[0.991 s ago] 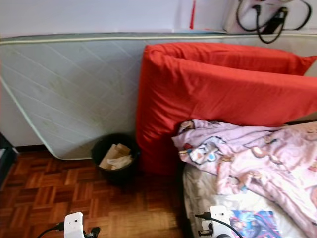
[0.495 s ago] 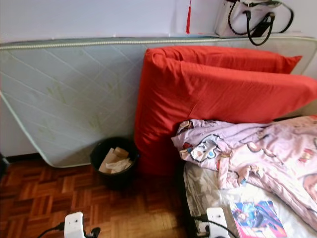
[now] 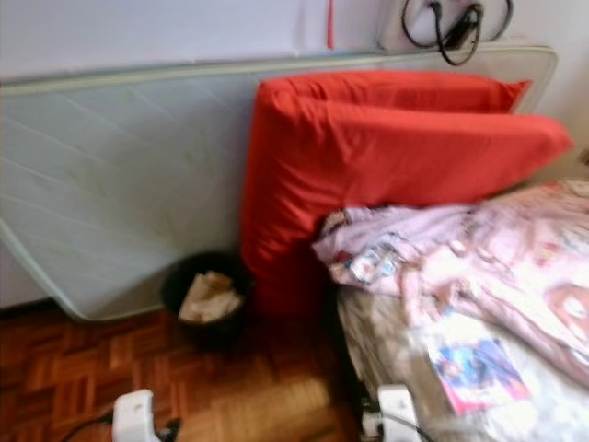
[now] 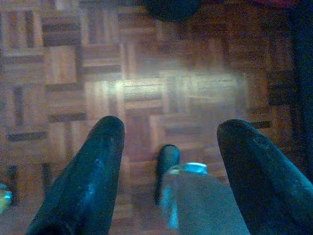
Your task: Clean up the room
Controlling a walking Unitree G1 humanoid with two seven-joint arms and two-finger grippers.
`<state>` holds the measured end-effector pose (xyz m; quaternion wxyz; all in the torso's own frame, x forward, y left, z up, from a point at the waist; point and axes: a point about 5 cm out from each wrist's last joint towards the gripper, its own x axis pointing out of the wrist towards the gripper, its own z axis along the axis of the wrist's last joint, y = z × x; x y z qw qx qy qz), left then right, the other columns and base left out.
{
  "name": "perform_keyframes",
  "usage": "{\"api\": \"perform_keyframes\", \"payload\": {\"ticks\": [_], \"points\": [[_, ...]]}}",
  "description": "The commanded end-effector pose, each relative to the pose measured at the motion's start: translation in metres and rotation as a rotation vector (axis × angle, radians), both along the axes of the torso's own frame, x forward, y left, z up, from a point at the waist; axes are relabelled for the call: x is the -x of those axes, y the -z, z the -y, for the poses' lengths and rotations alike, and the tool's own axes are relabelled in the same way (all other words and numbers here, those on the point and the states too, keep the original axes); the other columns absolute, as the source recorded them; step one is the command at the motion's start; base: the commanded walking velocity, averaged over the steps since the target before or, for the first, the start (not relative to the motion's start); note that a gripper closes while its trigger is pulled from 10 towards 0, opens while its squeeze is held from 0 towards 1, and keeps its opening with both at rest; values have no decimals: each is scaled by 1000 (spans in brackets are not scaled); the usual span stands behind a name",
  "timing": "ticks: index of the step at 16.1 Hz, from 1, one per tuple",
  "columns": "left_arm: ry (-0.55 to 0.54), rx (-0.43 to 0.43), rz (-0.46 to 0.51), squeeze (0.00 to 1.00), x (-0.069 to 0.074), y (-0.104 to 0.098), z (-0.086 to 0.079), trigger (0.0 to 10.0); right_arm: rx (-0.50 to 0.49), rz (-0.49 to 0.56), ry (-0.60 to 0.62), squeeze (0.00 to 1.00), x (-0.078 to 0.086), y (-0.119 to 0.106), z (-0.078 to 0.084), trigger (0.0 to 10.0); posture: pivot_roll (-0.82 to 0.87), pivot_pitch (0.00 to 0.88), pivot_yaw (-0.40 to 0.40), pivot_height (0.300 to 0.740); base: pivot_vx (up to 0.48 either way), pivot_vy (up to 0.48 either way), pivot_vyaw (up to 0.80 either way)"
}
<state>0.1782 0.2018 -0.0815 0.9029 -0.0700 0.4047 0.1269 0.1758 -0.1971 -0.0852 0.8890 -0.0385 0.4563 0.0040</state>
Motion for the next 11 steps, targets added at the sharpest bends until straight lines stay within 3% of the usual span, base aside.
{"api": "perform_keyframes", "payload": {"ticks": [1, 6, 11], "points": [[9, 14, -3, 0, 0, 1, 6, 10000, 16, 6, 14, 0, -1, -2, 9, 10000, 37, 0, -29, 740, 0, 285, 0], [8, 13, 5, 0, -1, 1, 6, 10000, 11, 9, 11, 0, -4, -2, 4, 10000, 38, 0, -28, 740, 0, 280, 0], [13, 7, 14, 0, -2, 0, 6, 10000, 8, 8, 11, 0, -2, -1, 2, 10000, 39, 0, -28, 740, 0, 0, 0]]}}
